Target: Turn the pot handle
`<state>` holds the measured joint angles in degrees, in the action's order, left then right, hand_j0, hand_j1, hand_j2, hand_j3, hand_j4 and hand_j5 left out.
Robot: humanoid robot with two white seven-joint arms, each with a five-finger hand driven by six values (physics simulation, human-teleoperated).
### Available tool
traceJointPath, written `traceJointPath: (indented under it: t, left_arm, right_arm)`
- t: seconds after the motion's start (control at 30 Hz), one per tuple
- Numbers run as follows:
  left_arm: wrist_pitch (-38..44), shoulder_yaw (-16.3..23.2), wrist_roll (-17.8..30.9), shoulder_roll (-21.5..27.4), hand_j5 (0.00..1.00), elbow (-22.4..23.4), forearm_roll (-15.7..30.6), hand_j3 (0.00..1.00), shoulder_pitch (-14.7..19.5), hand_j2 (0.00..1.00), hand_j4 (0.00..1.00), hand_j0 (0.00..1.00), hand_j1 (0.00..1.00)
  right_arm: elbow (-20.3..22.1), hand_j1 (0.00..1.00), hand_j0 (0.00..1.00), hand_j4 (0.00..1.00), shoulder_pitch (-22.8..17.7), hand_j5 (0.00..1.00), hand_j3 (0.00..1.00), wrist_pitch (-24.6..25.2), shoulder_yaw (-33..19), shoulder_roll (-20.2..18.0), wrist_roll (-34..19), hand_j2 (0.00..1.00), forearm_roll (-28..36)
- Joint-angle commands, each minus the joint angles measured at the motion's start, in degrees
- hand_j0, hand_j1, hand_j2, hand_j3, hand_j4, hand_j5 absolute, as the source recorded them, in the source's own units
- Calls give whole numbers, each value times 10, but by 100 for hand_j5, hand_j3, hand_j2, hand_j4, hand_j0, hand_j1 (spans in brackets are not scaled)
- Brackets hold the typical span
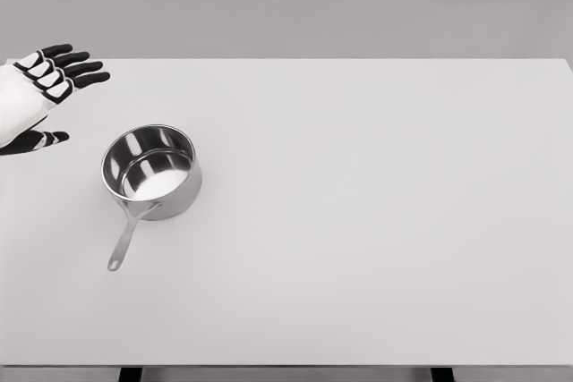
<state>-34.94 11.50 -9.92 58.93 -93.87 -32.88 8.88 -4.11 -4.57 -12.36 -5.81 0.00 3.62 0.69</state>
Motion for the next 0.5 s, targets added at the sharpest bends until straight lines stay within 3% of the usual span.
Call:
traceJointPath:
  t: [0.0, 0.27, 0.37, 0.47]
  left_arm:
    - [-1, 0, 0, 0, 100, 0, 4, 100, 0, 100, 100, 100, 100]
    - [-1, -1, 1, 0, 100, -17, 4, 100, 1, 100, 100, 100, 100]
    - [-1, 0, 2, -5, 100, -54, 4, 100, 3, 100, 100, 100, 100]
    - [-1, 21, 6, -37, 100, -68, 5, 100, 13, 100, 100, 100, 100]
  right_arm:
    - [-1, 100, 100, 100, 0, 100, 100, 0, 4, 0, 2, 100, -5]
    - [2, 100, 100, 100, 0, 100, 100, 0, -6, 0, 1, 100, -4]
    - [2, 100, 100, 100, 0, 100, 100, 0, -7, 0, 1, 100, -4]
    - [2, 100, 100, 100, 0, 100, 100, 0, -7, 0, 1, 100, -4]
